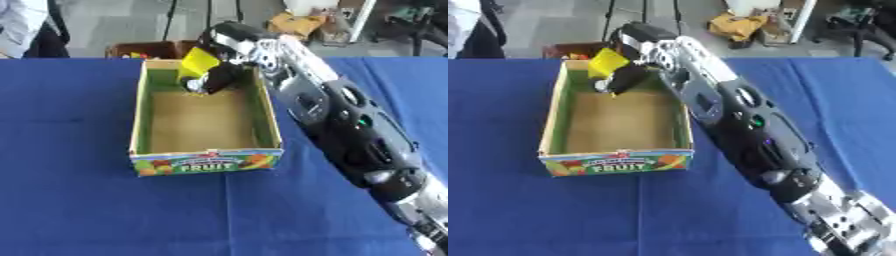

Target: Pick up objects on the table and place them in the box.

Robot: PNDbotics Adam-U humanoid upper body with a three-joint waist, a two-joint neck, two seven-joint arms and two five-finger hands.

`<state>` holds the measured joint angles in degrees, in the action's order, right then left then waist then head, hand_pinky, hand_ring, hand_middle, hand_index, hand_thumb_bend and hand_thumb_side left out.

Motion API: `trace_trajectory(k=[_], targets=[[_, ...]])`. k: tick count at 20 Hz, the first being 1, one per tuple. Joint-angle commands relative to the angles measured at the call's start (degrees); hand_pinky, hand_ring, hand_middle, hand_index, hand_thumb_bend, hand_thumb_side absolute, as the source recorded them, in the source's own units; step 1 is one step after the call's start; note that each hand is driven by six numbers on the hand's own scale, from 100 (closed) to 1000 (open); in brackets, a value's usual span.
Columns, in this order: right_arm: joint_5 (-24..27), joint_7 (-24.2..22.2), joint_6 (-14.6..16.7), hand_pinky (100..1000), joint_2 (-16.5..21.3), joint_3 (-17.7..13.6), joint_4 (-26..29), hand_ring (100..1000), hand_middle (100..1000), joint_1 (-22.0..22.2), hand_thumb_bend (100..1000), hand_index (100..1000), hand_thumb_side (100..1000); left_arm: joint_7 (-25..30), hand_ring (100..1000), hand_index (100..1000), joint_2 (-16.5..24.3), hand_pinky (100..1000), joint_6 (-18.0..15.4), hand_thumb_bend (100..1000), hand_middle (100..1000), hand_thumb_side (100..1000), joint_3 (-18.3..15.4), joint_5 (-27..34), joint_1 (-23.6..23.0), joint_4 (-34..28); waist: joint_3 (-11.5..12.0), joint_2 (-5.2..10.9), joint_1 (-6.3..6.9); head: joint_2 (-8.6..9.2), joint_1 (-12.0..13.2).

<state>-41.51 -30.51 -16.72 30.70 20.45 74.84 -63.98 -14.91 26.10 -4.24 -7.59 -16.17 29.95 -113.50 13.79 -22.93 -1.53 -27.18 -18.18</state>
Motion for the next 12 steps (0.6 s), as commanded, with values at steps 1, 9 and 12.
trace_trajectory(k=[1, 9, 12], targets=[[-0.33, -0.62, 0.99, 607, -0.04, 0.15, -2.39, 738, 349, -0.74, 101, 514, 503, 0.0, 943, 981, 0.71, 702, -0.22, 100, 959, 1000, -0.03, 0.22, 1.04, -1.09, 0.26, 1.08, -0.74, 0.59, -0.35], [0.2, -3.04, 4.34, 630, -0.87, 0.28, -7.33, 770, 440, -0.69, 165, 609, 596, 0.02, 942, 981, 0.58, 701, -0.26, 100, 958, 1000, 0.01, 0.28, 1.23, -1.09, 0.62, 0.82, -0.98, 0.57, -0.36], [0.36, -4.39, 5.58, 657, -0.93, 0.29, -7.95, 797, 508, -0.76, 209, 680, 660, 0.04, 942, 982, 0.55, 701, -0.28, 100, 958, 1000, 0.03, 0.3, 1.28, -1.09, 0.64, 0.79, -1.06, 0.58, -0.34]])
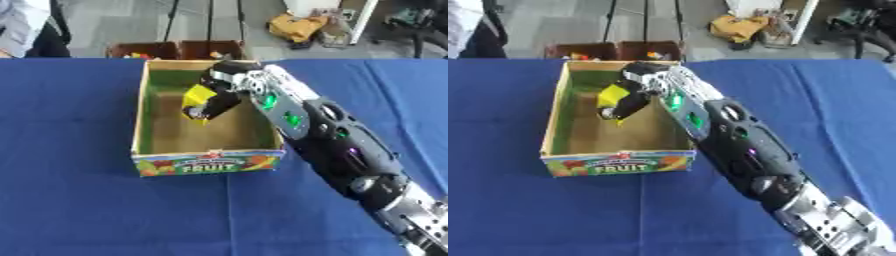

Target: Pick up objects on the table and place them in the box.

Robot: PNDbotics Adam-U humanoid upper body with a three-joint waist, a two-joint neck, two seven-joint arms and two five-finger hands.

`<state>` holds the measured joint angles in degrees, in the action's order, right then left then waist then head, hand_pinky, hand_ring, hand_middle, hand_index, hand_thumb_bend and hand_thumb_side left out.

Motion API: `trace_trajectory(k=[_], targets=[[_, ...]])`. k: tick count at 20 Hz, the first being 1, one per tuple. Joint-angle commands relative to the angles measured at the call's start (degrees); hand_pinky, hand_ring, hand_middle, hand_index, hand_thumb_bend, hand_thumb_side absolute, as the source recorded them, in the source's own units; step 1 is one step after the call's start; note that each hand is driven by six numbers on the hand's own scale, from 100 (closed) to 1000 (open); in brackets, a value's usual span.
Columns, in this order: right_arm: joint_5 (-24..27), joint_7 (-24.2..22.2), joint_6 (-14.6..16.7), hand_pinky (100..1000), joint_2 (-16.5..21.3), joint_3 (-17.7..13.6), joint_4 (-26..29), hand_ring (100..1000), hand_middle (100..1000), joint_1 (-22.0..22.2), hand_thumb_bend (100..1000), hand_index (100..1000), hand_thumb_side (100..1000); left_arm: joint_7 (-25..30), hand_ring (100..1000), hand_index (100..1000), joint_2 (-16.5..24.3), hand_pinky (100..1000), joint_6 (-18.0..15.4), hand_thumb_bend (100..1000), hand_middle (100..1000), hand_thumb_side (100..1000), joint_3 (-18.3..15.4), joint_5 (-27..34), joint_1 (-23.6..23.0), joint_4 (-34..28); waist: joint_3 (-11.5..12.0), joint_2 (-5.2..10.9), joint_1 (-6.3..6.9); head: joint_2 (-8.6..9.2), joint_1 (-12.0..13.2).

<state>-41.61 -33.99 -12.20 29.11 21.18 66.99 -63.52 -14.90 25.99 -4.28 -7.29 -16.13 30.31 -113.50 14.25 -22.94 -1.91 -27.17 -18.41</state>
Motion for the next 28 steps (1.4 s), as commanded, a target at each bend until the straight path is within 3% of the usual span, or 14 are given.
trace_trajectory(k=[1, 7, 12, 13, 14, 20, 28], targets=[[0.5, -1.71, 1.47, 664, 0.67, -0.41, -0.3, 804, 528, -1.23, 222, 703, 672, 0.03, 942, 981, 0.67, 701, -0.25, 100, 958, 1000, -0.27, 0.26, 0.94, -1.09, 0.17, 0.8, -0.69, 0.57, -0.12], [-0.75, -4.9, 2.22, 699, 1.12, -1.13, 0.19, 866, 650, -1.47, 321, 861, 729, 0.05, 942, 982, 0.68, 702, -0.31, 100, 958, 1000, -0.26, 0.28, 0.98, -1.09, -0.15, 0.93, -0.75, 0.67, 0.06], [-2.31, -5.31, 1.51, 707, 2.29, -2.08, 3.5, 882, 686, -1.6, 352, 900, 735, 0.07, 943, 982, 0.7, 702, -0.32, 100, 958, 1000, -0.25, 0.24, 0.93, -1.09, -0.65, 1.11, -0.7, 0.75, 0.34], [-2.52, -5.2, 1.36, 708, 2.63, -2.3, 4.44, 885, 694, -1.55, 320, 903, 779, 0.06, 942, 982, 0.7, 702, -0.31, 100, 958, 1000, -0.26, 0.23, 0.9, -1.09, -0.75, 1.14, -0.66, 0.79, 0.43], [-2.79, -5.01, 1.23, 712, 3.11, -2.51, 5.58, 889, 704, -1.5, 364, 910, 743, 0.04, 943, 982, 0.73, 702, -0.3, 100, 958, 1000, -0.28, 0.21, 0.87, -1.09, -0.86, 1.19, -0.63, 0.86, 0.55], [-4.34, -3.79, 0.19, 716, 7.19, -4.26, 14.74, 888, 703, -0.35, 376, 908, 760, -0.03, 943, 982, 0.93, 703, -0.29, 100, 959, 1000, -0.37, 0.11, 0.68, -1.09, -1.51, 1.49, -0.47, 1.09, 1.14], [-3.09, -3.52, -1.83, 723, 15.79, -7.8, 33.2, 885, 705, 5.11, 390, 907, 755, -0.37, 943, 981, 1.29, 703, -0.21, 100, 959, 1000, -0.69, -0.13, 0.21, -1.09, -2.48, 1.61, -0.11, 1.33, 2.01]])
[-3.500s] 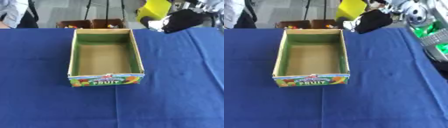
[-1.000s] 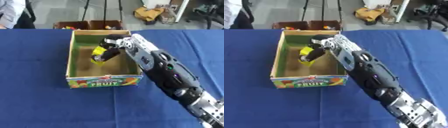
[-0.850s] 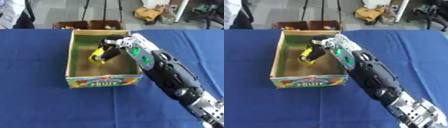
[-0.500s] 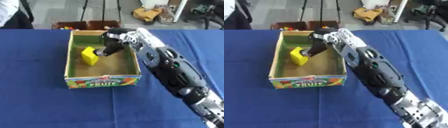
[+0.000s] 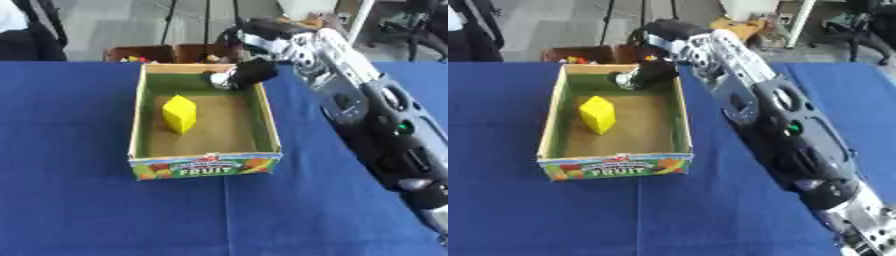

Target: Pick up objects on the table and place them in the box.

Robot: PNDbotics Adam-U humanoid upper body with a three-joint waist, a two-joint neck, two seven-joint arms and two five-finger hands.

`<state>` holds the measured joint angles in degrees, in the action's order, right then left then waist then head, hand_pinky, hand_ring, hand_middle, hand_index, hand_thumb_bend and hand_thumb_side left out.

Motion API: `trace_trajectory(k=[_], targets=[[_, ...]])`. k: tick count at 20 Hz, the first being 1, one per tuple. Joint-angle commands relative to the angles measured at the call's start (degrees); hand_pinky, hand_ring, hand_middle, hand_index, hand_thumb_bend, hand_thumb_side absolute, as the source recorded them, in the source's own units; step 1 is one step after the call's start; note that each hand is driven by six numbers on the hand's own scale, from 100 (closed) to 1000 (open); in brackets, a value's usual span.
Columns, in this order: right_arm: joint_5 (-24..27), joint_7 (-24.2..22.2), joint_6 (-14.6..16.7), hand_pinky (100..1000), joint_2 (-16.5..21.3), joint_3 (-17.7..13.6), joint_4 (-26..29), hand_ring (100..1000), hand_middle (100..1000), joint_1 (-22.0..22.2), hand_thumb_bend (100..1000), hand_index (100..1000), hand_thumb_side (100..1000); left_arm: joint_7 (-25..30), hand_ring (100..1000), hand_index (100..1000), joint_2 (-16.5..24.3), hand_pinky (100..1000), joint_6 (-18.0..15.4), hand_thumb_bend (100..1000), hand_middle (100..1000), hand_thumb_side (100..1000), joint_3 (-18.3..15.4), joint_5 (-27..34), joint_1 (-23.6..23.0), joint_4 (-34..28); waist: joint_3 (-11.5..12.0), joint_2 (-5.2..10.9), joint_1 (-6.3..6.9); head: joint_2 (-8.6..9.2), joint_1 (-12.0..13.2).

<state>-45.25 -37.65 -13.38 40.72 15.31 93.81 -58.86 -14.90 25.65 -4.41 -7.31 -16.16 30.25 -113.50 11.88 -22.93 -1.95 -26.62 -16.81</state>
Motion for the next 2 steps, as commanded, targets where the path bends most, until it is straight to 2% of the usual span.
trace_trajectory(k=[1, 2], targets=[[1.02, 0.25, -1.0, 721, 5.38, -2.69, 9.26, 884, 703, 1.78, 391, 906, 749, -0.44, 943, 982, 1.64, 703, -0.07, 100, 959, 1000, -0.73, -0.12, 0.23, -1.09, -0.25, 1.56, 0.0, 0.89, 0.56], [1.51, 0.56, -1.47, 719, 6.49, -3.62, 12.24, 884, 703, 3.25, 399, 905, 734, -0.52, 943, 982, 1.63, 703, -0.06, 100, 959, 1000, -0.79, -0.14, 0.19, -1.09, -0.4, 1.52, 0.11, 1.02, 0.73]])
